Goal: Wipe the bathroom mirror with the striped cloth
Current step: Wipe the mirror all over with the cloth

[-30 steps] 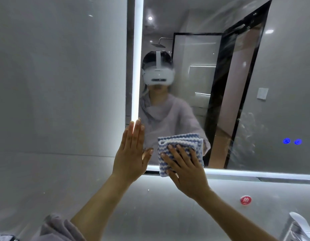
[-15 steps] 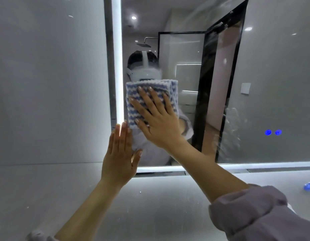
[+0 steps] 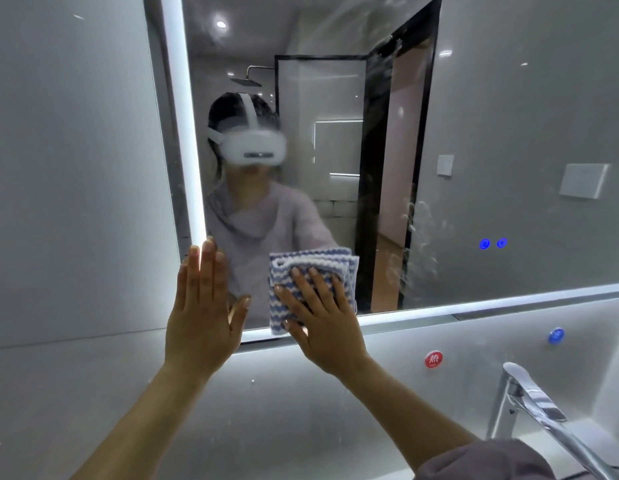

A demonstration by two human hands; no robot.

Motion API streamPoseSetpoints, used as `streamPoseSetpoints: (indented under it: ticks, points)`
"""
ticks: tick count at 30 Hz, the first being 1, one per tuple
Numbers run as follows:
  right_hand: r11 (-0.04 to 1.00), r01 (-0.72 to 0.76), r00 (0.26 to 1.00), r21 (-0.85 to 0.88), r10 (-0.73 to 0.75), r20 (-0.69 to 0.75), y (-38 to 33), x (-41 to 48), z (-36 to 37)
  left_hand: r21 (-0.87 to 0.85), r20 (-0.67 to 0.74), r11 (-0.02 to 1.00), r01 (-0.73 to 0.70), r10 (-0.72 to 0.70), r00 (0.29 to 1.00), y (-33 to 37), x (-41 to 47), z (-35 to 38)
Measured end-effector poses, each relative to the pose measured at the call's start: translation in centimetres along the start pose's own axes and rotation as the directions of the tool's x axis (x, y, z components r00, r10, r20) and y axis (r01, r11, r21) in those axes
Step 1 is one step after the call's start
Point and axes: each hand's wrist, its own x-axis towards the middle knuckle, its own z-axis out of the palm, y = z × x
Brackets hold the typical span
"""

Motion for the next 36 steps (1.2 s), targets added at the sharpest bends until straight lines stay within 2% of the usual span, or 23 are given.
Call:
streamPoseSetpoints:
  ticks: [6, 17, 29, 36]
  points:
    - [1.0, -0.01, 1.0, 0.001, 0.01, 0.023, -0.2, -1.0, 0.1, -0.002, 0.013, 1.0, -0.003, 0.003, 1.0, 0.0, -0.1, -0.1]
    - [0.993, 0.106, 0.994, 0.048, -0.105, -0.005, 4.4, -1.3, -0.9, 0.072, 0.028, 0.997, -0.017, 0.015, 0.999, 0.1, -0.1, -0.3]
    - [0.996, 0.087, 0.996, 0.004, -0.087, 0.016, 13.3, -4.3, -1.6, 0.129, 0.083, 0.991, 0.024, -0.034, 0.996, 0.9, 0.0, -1.1]
    - [1.0, 0.017, 1.0, -0.015, -0.016, 0.022, 18.0, -6.6, -1.7, 0.16, 0.079, 0.987, 0.005, -0.018, 0.997, 0.3, -0.2, -0.3]
